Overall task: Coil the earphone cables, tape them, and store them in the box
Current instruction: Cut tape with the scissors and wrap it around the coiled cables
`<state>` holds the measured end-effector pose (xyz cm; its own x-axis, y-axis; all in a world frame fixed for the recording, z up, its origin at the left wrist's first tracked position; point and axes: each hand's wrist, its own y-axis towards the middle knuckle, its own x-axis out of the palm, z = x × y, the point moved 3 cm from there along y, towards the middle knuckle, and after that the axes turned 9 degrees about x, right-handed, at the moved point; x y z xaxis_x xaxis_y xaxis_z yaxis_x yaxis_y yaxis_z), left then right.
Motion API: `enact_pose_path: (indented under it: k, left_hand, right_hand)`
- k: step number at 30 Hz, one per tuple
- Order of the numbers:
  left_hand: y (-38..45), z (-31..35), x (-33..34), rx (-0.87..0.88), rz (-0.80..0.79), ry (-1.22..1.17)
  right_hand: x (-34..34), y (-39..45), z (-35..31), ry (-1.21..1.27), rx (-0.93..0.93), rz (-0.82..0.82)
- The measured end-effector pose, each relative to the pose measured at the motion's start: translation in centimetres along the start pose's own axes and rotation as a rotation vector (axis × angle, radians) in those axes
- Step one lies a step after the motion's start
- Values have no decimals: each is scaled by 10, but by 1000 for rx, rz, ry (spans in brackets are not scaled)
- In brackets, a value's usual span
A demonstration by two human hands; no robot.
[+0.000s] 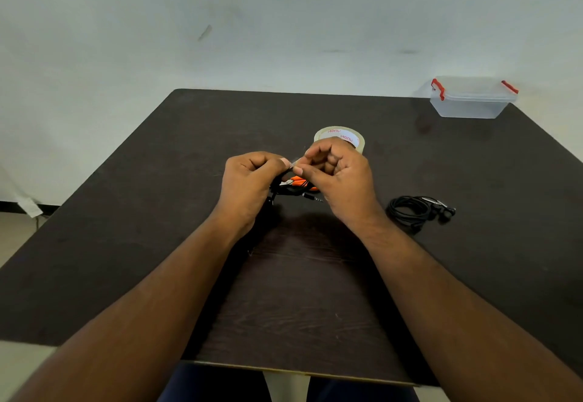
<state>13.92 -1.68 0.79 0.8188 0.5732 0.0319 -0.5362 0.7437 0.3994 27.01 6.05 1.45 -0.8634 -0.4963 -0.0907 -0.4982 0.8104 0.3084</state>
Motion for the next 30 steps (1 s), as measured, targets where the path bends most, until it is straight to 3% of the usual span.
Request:
enact_pose_path:
  k: [7,13,23,30]
  left_hand:
    - [0,1,-2,-21,-1,-95]
    - [-3,6,-4,182,-128,163]
    - [1,5,-7,540,-189,543]
    - [-2,7,-6,606,-175,678]
  right_hand:
    - [-6,4,-3,-487,-416,-5]
    - [0,6,1,-619,-355,-151]
    - [-4,8,1,-631,-149,-275]
    - [-12,8,-10,-769,-312,-251]
